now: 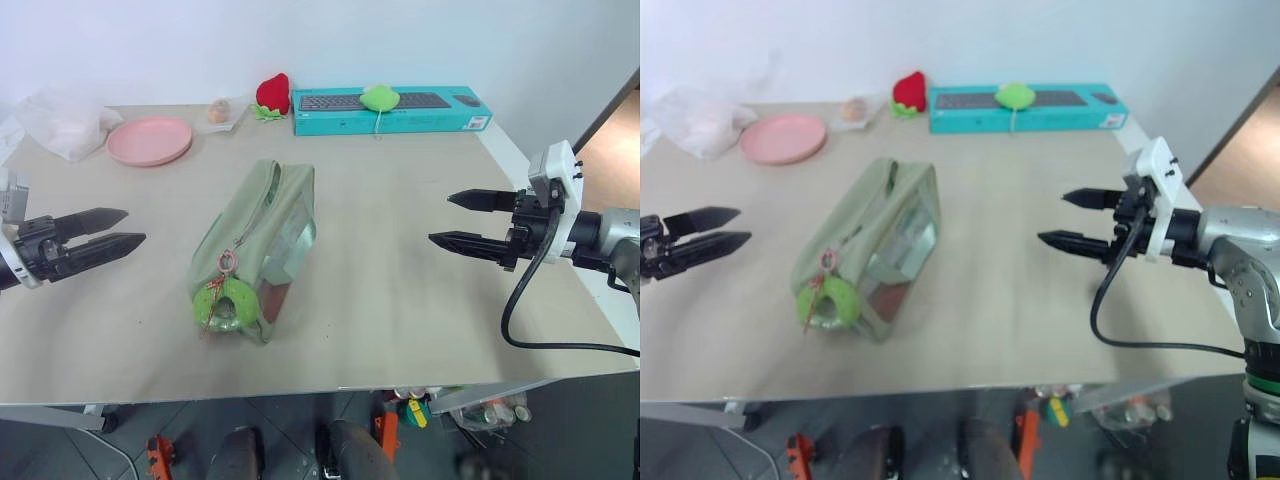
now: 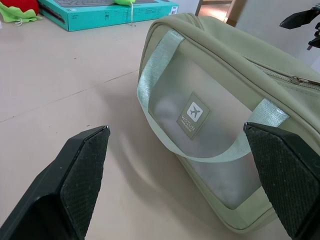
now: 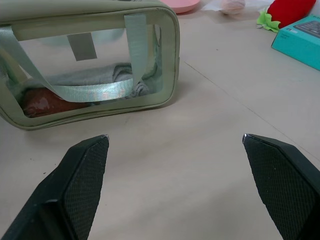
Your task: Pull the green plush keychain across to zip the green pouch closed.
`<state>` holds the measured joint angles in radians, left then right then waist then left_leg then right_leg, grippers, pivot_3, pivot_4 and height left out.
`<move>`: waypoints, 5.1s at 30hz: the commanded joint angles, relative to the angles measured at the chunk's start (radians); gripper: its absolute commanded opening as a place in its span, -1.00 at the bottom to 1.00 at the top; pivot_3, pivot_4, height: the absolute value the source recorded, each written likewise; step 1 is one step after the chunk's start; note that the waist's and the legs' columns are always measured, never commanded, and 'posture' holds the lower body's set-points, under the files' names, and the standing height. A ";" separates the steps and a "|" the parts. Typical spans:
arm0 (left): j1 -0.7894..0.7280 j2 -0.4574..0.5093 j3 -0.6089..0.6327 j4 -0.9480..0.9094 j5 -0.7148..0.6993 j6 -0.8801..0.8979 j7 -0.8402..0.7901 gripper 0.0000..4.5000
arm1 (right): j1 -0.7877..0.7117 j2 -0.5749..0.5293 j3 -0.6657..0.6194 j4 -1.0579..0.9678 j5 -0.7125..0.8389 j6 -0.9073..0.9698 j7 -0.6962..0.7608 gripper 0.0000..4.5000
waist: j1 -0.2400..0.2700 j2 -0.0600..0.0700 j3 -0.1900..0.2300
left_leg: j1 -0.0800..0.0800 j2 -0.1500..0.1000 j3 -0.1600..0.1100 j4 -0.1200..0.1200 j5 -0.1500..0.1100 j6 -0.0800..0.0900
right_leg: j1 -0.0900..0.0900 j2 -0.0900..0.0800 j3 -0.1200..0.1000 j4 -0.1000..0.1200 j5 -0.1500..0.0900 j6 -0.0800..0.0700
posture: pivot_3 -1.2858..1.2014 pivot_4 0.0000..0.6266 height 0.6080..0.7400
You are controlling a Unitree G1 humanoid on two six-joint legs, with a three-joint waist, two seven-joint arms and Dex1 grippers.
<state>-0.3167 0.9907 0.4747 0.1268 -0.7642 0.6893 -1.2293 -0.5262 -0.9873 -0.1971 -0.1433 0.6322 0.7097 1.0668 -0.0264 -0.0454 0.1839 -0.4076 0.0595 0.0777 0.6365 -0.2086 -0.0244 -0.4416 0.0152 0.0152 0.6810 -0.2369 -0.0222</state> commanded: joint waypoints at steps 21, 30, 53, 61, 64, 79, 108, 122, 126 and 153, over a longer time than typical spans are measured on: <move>-0.095 -0.079 -0.037 -0.358 -0.217 0.021 -0.026 0.98 | -0.718 0.266 0.562 0.387 -0.541 -0.664 0.326 0.97 | -0.019 0.001 0.000 | 0.000 0.002 0.000 0.002 0.000 0.000 | 0.000 0.005 0.000 0.001 0.001 -0.002 | 0.03 -0.52 1.00; -0.039 -0.113 -0.014 -0.405 -0.246 0.023 0.033 0.98 | -0.842 0.509 0.647 0.686 -0.681 -0.896 0.324 0.97 | -0.019 0.000 0.000 | -0.001 0.004 0.000 0.002 0.001 -0.001 | -0.001 0.004 0.000 0.002 0.002 -0.004 | 0.03 -0.52 1.00; -0.057 -0.129 -0.060 -0.420 -0.295 0.029 0.107 1.00 | -0.749 0.636 0.623 0.709 -0.662 -0.817 0.355 -0.60 | -0.019 0.000 0.000 | 0.000 0.004 -0.001 0.003 0.001 -0.003 | 0.000 0.003 0.000 0.003 0.004 -0.007 | 0.03 -0.52 1.00; -0.046 -0.140 -0.063 -0.428 -0.295 0.024 0.131 1.00 | -0.729 0.596 0.595 0.689 -0.704 -0.778 0.260 -0.97 | -0.018 0.000 0.000 | 0.000 0.004 -0.001 0.003 0.002 -0.003 | 0.000 0.004 -0.001 0.003 0.004 -0.007 | 0.03 -0.52 1.00; -0.029 -0.150 -0.058 -0.435 -0.295 0.023 0.145 1.00 | -0.706 0.552 0.569 0.616 -0.704 -0.661 0.235 -0.97 | -0.015 0.000 0.000 | 0.000 0.004 -0.001 0.003 0.002 -0.004 | 0.000 0.003 -0.001 0.003 0.005 -0.006 | 0.03 -0.52 1.00; 0.009 -0.201 -0.063 -0.476 -0.350 0.024 0.208 1.00 | -0.799 0.343 0.594 0.200 -0.711 -0.023 0.311 -0.97 | -0.001 0.001 0.000 | 0.000 0.003 -0.001 0.001 0.004 -0.004 | -0.002 0.006 -0.001 0.003 0.004 -0.007 | 0.03 -0.52 1.00; -0.024 -0.151 -0.018 -0.493 -0.409 0.031 0.234 1.00 | -0.874 0.496 0.305 0.270 -0.255 0.422 0.298 0.96 | -0.014 0.000 0.000 | -0.001 0.005 -0.002 0.001 0.004 -0.005 | -0.002 0.005 -0.003 0.002 0.004 -0.007 | 0.03 -0.52 1.00; -0.084 -0.148 -0.094 -0.430 -0.341 0.015 0.177 1.00 | -0.539 0.197 0.263 0.211 -0.285 0.056 0.266 0.96 | -0.019 0.001 0.000 | 0.000 0.003 -0.001 0.000 0.003 -0.003 | -0.001 0.008 0.000 0.001 0.004 -0.007 | 0.03 -0.52 1.00; -0.100 -0.149 -0.102 -0.415 -0.332 0.015 0.166 1.00 | -0.522 0.221 0.285 0.219 -0.282 0.038 0.245 0.96 | -0.022 0.001 0.000 | 0.001 0.005 -0.001 -0.001 0.003 -0.003 | -0.001 0.011 0.000 0.001 0.004 -0.007 | 0.03 -0.52 1.00; -0.106 -0.136 -0.031 -0.303 -0.346 0.040 0.234 1.00 | -0.409 0.296 0.306 0.244 -0.273 -0.032 0.162 -0.48 | -0.020 0.000 0.000 | 0.000 0.005 -0.001 0.000 0.003 -0.004 | -0.001 0.009 0.000 0.001 0.004 -0.007 | 0.03 -0.52 1.00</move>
<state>-0.4063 0.8417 0.3889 -0.2133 -1.1075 0.7272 -1.0192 -0.9358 -0.6840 0.1426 0.1403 0.3343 0.6883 1.2220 -0.0466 -0.0449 0.1842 -0.4072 0.0642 0.0769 0.6363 -0.2054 -0.0283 -0.4427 0.0243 0.0151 0.6821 -0.2331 -0.0291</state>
